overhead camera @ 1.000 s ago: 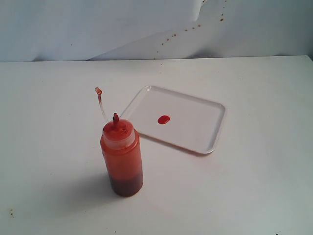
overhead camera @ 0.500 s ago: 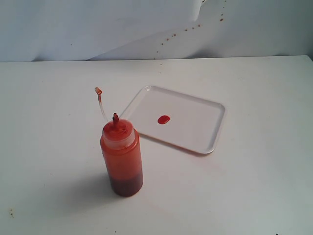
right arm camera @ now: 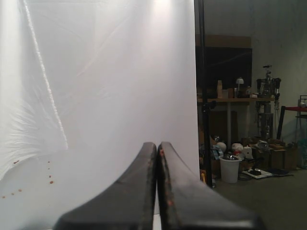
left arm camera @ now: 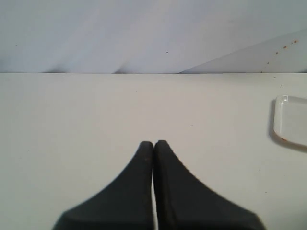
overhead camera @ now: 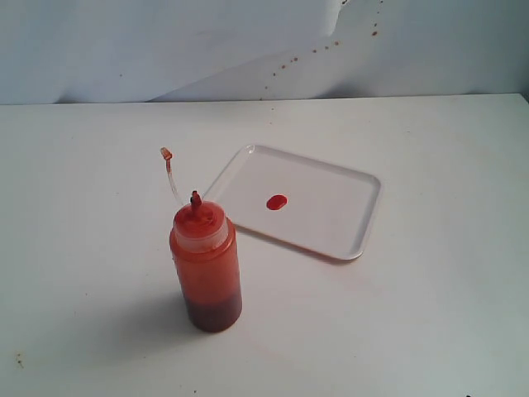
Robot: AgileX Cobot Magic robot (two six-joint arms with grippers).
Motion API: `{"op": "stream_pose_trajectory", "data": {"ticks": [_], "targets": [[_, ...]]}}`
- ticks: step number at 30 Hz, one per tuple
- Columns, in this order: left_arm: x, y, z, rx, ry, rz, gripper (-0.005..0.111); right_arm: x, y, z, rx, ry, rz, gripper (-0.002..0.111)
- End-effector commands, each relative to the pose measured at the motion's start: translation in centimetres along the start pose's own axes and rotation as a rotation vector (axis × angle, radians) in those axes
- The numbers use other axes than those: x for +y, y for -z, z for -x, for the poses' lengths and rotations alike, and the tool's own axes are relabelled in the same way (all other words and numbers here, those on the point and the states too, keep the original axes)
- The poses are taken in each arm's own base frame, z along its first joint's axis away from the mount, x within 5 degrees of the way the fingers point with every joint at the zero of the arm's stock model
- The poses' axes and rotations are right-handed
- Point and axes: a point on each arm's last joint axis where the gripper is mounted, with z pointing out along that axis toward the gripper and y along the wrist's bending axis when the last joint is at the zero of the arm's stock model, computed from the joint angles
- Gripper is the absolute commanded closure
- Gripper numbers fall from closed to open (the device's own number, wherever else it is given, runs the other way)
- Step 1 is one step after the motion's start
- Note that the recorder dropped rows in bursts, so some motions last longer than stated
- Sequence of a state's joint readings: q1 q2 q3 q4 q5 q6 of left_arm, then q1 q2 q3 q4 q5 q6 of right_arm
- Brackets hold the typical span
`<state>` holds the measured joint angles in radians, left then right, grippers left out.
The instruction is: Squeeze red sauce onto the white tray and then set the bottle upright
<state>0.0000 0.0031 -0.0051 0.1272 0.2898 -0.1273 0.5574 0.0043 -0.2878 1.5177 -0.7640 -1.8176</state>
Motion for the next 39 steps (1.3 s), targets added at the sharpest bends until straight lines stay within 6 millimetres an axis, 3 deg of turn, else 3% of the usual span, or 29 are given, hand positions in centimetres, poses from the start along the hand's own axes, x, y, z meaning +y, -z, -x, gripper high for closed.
{"op": "stream_pose_trajectory", "data": {"ticks": [1, 7, 15, 19, 21, 25, 30, 33, 39], "targets": [[0.0, 0.0, -0.1, -0.004, -0.003, 0.000, 0.105, 0.0, 0.0, 0.0, -0.004, -0.001, 0.000, 0.108], [0.0, 0.0, -0.1, -0.002, -0.003, 0.000, 0.105, -0.4, 0.3, 0.1, -0.001, 0.025, -0.058, 0.108], [0.0, 0.0, -0.1, -0.002, -0.003, 0.000, 0.105, -0.9, 2.0, 0.2, 0.041, 0.051, -0.354, 0.108], [0.0, 0.0, -0.1, -0.002, -0.005, 0.000, 0.105, 1.4, 1.8, -0.2, 0.025, 0.004, -0.198, 0.108], [0.0, 0.0, -0.1, -0.002, -0.005, 0.000, 0.105, 3.3, 1.5, -1.6, 0.032, 0.016, -0.007, 0.108], [0.0, 0.0, -0.1, -0.002, -0.005, 0.000, 0.105, 4.7, 1.5, -3.1, 0.049, 0.023, 0.141, 0.108], [0.0, 0.0, -0.1, -0.002, -0.005, 0.000, 0.105, 5.4, 1.6, -3.0, 0.025, 0.130, 0.220, 0.108], [0.0, 0.0, -0.1, -0.002, -0.005, 0.000, 0.105, 6.1, 1.8, -3.8, 0.073, 0.324, 0.315, 0.108], [0.0, 0.0, -0.1, -0.002, -0.006, 0.000, 0.105, 5.1, 1.7, -4.6, 0.202, 0.123, 0.193, 0.108]]}}
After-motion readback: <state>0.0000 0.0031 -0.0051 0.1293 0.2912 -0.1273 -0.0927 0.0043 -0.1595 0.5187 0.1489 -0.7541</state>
